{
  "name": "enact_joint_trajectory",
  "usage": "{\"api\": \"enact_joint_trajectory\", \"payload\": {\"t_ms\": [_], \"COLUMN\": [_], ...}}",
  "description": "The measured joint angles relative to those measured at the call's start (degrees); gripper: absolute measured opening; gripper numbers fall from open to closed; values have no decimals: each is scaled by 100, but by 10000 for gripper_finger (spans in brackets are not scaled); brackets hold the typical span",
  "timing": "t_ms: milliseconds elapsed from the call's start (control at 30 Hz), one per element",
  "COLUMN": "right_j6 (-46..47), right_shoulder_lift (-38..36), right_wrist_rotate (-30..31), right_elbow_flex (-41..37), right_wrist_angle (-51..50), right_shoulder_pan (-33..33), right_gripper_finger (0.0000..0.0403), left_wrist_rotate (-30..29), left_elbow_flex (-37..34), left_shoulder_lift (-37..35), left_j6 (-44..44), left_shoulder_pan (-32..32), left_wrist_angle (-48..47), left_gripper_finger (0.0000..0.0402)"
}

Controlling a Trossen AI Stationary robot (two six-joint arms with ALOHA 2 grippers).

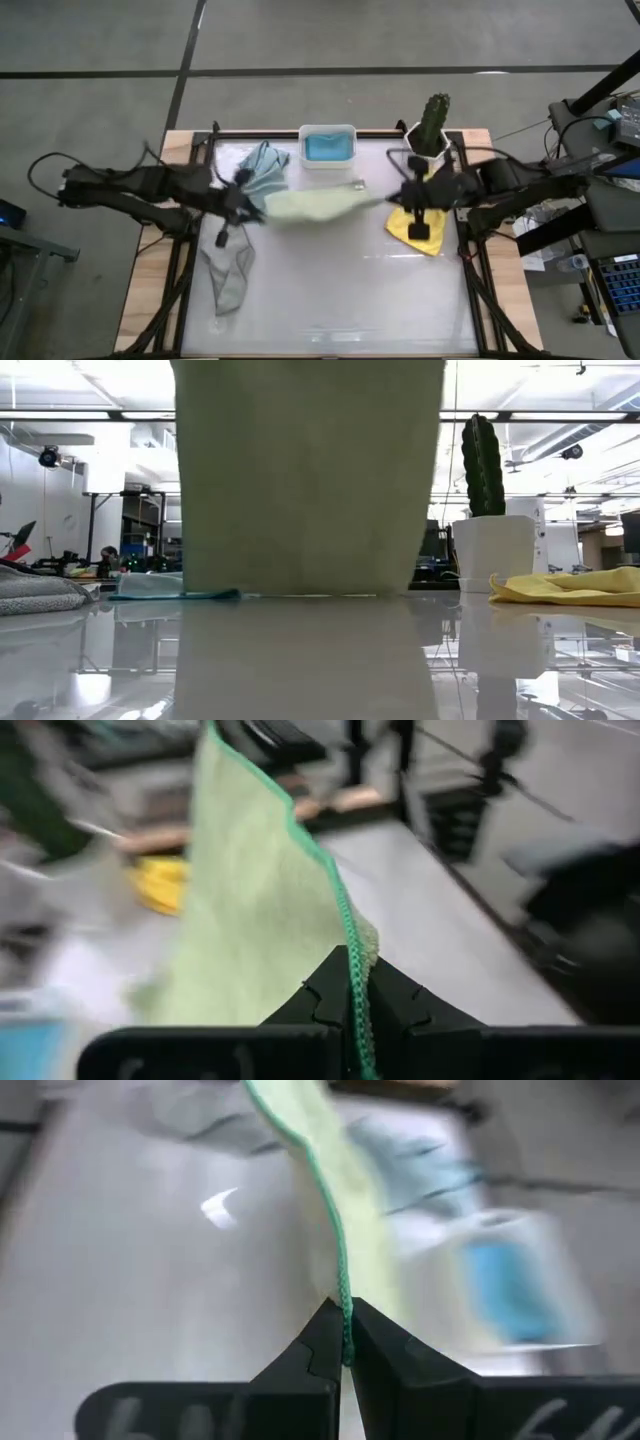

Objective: Fold microfiber towels
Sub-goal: Fold the green cloth

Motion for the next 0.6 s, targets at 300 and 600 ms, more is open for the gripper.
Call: {"api": "enact_joint_trajectory", "payload": {"t_ms": [300, 600], "right_j6": [1805, 3483], "right_shoulder_lift": [11, 97], "right_wrist_rotate": [-813, -1292], "right_elbow_flex": [-1015, -2431], "right_wrist_angle": [347, 2426], "right_shoulder_pan": [1124, 1993], "right_gripper_finger": [8, 8], "left_wrist_rotate": [73, 408], "left_elbow_flex": [-486, -470], "left_shoulder_lift": [1273, 2660], "left_j6": [-1554, -2971], "left_shoulder_pan": [-1089, -1946], "left_wrist_angle": [333, 1525], "left_gripper_finger": [0, 0]}}
